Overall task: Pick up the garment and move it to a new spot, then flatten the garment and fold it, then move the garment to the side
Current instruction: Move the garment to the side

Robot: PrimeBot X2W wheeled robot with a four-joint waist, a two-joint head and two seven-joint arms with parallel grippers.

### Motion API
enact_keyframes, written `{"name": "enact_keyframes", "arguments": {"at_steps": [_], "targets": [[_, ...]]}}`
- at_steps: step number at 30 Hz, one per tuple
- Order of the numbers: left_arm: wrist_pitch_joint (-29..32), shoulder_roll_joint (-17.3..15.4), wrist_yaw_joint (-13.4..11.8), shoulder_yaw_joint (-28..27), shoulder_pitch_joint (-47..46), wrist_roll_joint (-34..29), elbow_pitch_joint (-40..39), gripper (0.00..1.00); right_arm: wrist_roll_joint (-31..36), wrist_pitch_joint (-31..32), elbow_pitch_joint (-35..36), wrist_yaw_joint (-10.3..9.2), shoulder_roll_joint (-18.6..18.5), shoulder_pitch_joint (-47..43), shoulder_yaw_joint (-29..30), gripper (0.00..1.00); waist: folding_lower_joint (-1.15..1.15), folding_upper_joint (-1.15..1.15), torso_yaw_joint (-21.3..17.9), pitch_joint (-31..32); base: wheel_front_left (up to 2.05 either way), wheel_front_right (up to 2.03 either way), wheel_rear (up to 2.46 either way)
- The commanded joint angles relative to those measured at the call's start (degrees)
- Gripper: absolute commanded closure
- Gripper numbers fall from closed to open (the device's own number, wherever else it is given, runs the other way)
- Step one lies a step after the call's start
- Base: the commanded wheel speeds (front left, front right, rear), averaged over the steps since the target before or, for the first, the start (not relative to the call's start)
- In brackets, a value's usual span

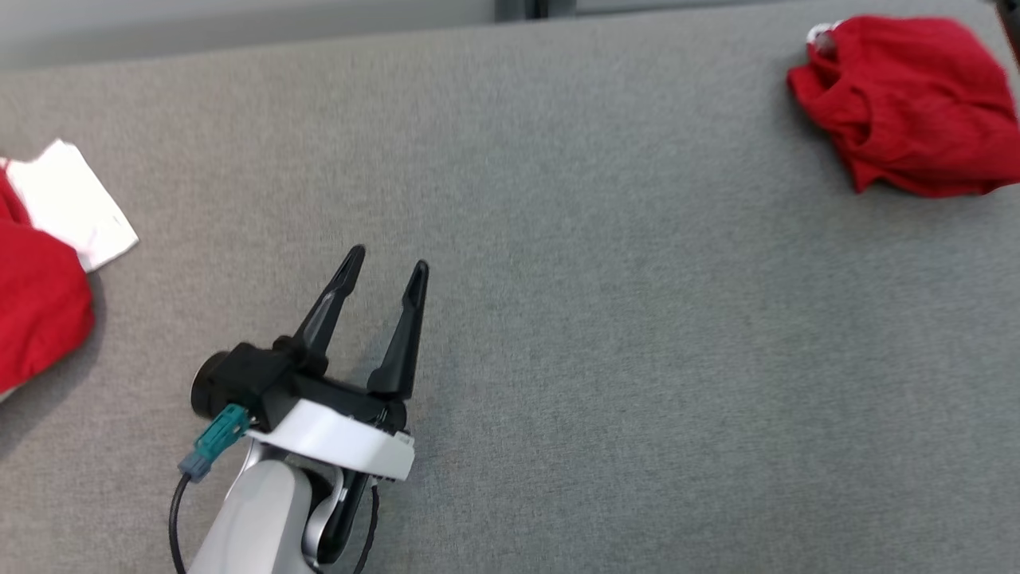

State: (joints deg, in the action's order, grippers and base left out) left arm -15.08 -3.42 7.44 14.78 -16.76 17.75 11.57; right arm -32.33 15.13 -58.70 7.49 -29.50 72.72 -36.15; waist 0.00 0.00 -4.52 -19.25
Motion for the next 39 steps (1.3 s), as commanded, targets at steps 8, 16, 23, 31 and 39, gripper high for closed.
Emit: {"name": "enact_keyframes", "arguments": {"at_steps": [8, 16, 23, 31, 39], "targets": [[-0.1, -0.5, 0.0, -6.4, 6.2, -0.2, -0.2, 0.00, -6.4, -6.6, 8.0, 0.02, 0.8, -9.4, -3.4, 0.00, 0.00, 0.00, -3.0, 12.0, 0.00, 0.00, 0.00], [-0.1, -0.4, -0.3, -10.6, 9.8, -0.7, -1.0, 0.00, -10.2, -12.7, 14.9, 0.02, -0.7, -18.7, -2.1, 0.00, 0.00, 0.00, -2.1, 15.6, 0.00, 0.00, 0.00], [-0.1, -0.4, -0.4, -14.0, 12.3, -1.4, -1.7, 0.00, -9.7, -20.0, 20.4, 0.02, -1.8, -28.7, 3.7, 0.00, 0.00, 0.00, -0.2, 17.7, 0.00, 0.00, 0.00], [-0.1, -0.2, -0.2, -15.8, 14.2, -1.7, -1.3, 0.00, -4.3, -26.2, 26.3, 0.02, 2.2, -42.8, 15.4, 0.00, 0.00, 0.00, 2.0, 19.0, 0.00, 0.00, 0.00], [-0.1, 0.2, -0.1, -16.1, 15.4, -1.5, -1.6, 0.00, 4.5, -28.5, 35.6, 0.02, 8.8, -55.0, 23.8, 0.00, 0.00, 0.00, 2.4, 19.8, 0.00, 0.00, 0.00]]}}
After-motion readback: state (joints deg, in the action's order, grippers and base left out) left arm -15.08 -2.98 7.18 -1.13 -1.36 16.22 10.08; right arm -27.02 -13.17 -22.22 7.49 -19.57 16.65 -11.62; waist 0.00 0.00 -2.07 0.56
